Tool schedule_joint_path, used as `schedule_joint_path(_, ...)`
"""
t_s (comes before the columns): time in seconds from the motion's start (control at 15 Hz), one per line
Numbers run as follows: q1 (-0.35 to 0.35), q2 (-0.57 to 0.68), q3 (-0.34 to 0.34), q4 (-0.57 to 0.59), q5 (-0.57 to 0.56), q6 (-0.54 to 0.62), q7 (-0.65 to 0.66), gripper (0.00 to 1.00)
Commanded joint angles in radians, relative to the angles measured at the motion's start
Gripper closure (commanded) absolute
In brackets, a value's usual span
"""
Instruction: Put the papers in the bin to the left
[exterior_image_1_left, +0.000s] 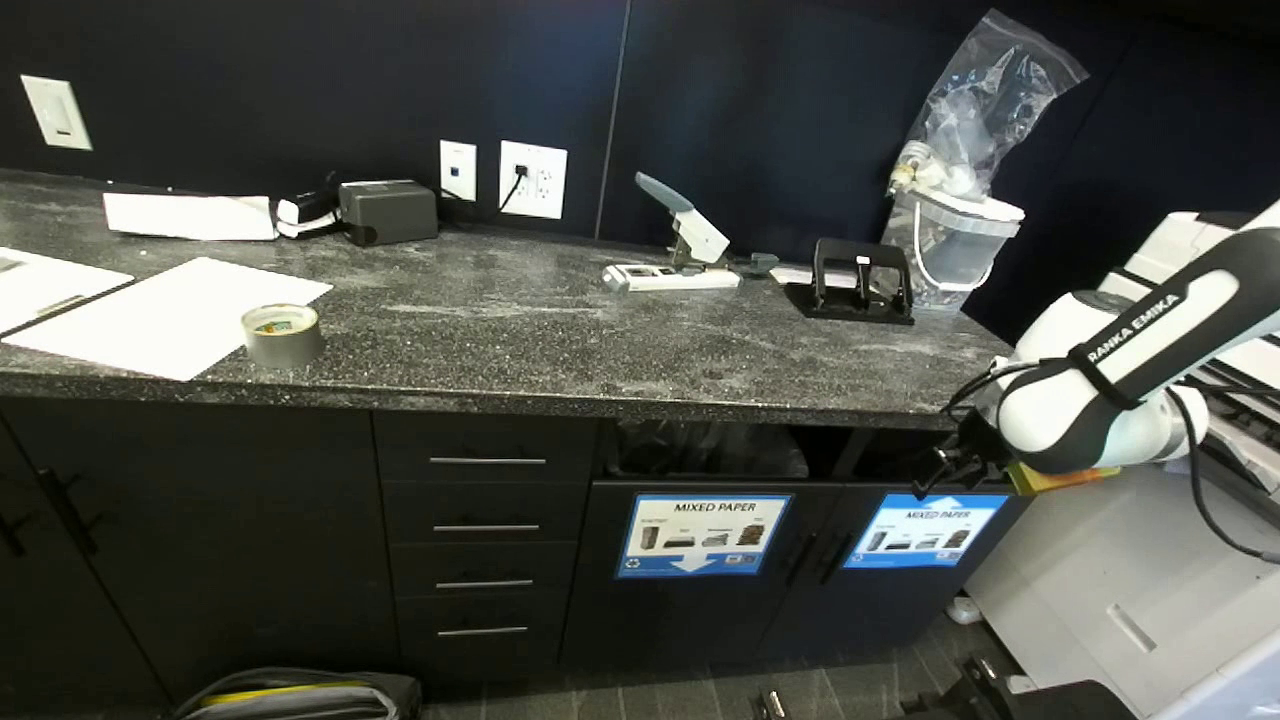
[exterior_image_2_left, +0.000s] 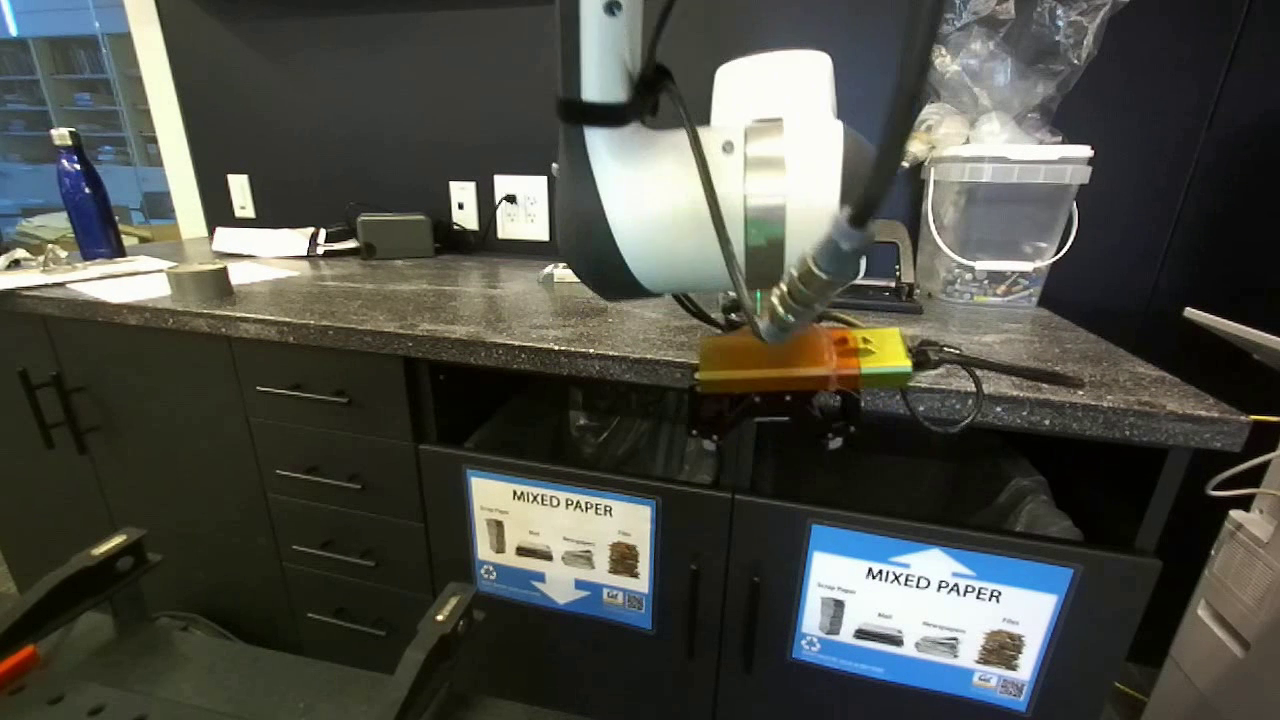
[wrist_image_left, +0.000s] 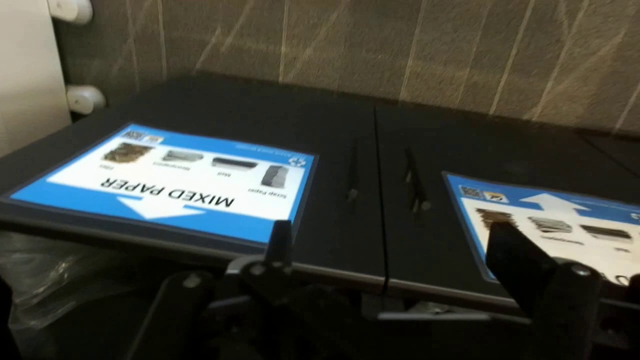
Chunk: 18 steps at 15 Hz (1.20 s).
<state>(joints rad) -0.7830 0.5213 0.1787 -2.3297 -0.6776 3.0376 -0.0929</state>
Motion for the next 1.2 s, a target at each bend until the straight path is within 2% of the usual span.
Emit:
schedule_joint_path(0.0,-0.087,-0.253,0.153,-0.179,0.177,-0.186,0.057,0.00)
schedule_joint_path(0.2,-0.140,-0.410,0.280,-0.260,0.387,-0.248,0.043,0.00)
schedule_joint_path(0.4,-0.152,-0.565,0.378,-0.309,0.636,-0.290,-0.016,0.00)
schedule_joint_path(0.53,-0.118,-0.675,0.403,-0.330,0.801,-0.339,-0.073,0.00)
schedule_joint_path(0.67,-0.066,-0.783,0.393,-0.335,0.951,-0.449,-0.160,0.00)
schedule_joint_path(0.73,0.098,-0.823,0.236,-0.333,0.989,-0.524,-0.227,0.00)
schedule_joint_path(0.8,0.147,-0.874,0.187,-0.335,0.995,-0.605,-0.249,0.00)
schedule_joint_path(0.87,0.226,-0.925,0.107,-0.336,0.984,-0.695,-0.257,0.00)
schedule_joint_path(1.0,0.376,-1.021,-0.047,-0.343,0.861,-0.865,-0.201,0.00)
schedule_joint_path(1.13,0.457,-1.125,-0.128,-0.327,0.746,-1.046,-0.152,0.00)
